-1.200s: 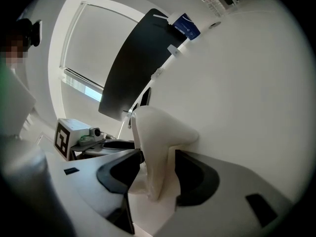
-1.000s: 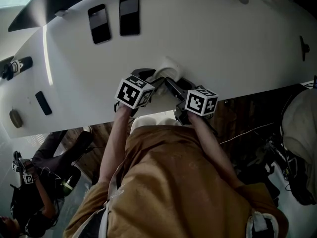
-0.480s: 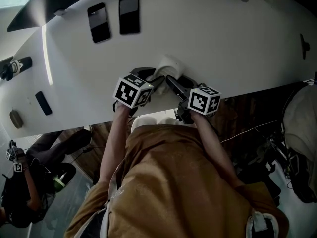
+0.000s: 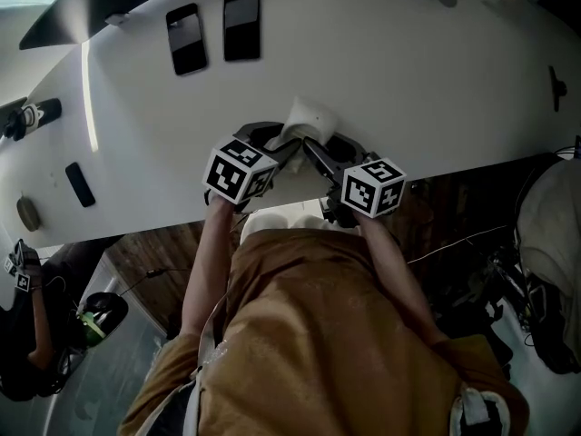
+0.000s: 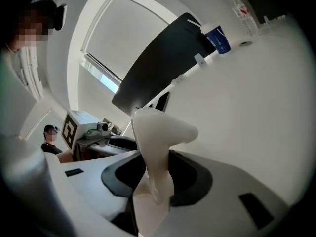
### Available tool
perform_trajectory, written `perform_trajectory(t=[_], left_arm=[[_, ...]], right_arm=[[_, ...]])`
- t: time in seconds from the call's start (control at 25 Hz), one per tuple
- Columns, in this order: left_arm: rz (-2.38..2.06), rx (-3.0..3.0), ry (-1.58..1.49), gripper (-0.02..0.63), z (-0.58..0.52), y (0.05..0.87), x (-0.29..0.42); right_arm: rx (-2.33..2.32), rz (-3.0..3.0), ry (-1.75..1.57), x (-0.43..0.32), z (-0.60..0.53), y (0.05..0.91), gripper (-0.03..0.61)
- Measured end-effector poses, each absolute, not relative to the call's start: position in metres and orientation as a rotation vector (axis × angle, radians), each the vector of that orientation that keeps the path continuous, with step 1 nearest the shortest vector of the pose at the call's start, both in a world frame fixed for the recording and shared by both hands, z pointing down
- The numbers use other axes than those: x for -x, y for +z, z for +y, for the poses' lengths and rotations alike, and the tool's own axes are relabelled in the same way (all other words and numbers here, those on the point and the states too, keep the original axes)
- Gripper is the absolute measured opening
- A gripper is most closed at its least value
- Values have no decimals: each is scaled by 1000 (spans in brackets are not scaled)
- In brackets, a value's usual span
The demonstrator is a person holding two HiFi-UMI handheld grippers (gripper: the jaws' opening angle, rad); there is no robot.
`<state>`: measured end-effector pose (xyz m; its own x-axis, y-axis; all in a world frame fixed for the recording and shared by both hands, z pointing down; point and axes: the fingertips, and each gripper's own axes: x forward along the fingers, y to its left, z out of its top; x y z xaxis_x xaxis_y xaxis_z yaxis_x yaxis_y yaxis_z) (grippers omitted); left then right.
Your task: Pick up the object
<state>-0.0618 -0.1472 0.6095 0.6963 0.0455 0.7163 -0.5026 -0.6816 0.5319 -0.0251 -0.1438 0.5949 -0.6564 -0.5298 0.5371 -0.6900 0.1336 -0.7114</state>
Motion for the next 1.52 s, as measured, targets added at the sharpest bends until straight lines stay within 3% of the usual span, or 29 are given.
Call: perform_trajectory(t=[1.52], left_arm=[[-822,-2649,707,169,-165,442,66]], right_arm=[[-1172,-2668,600,33,-158,427,149]])
